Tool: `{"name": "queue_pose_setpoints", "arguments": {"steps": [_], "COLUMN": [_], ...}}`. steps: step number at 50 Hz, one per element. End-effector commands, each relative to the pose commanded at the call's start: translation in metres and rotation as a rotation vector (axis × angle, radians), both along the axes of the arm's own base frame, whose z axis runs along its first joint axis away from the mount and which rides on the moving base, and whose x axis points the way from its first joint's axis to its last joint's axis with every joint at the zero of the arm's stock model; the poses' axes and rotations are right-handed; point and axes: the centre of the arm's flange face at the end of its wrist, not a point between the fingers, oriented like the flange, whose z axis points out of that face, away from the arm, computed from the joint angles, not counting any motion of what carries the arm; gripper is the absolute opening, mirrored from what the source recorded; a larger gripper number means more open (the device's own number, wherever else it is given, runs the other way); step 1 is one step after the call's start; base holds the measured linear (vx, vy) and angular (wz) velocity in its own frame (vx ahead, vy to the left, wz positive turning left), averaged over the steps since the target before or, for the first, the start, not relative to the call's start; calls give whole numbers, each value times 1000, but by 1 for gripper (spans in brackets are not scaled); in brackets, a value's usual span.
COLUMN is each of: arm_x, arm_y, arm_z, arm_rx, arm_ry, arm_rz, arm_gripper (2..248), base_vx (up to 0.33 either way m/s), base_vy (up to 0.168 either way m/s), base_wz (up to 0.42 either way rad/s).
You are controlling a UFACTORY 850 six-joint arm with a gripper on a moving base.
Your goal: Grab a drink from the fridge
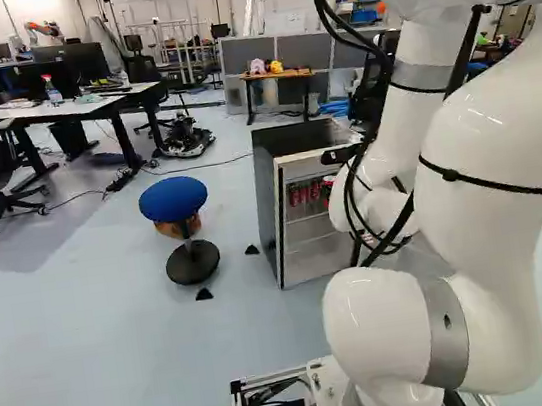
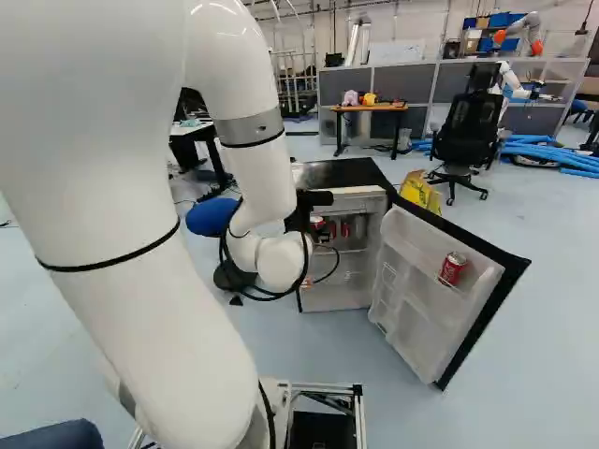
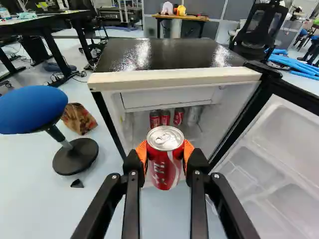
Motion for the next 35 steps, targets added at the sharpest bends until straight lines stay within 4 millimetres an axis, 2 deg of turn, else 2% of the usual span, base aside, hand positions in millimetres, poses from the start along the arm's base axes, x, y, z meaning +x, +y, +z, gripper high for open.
{"name": "queue_pose_setpoints", "arguments": {"steps": [35], "arm_x": [7], "arm_y": [1], "arm_z": [24], "arm_rx": [-31], "arm_ry": [26], "arm_rz": [9], "arm_gripper": [93], "base_vx": [0], "base_vy": [0], "base_wz": [0]}}
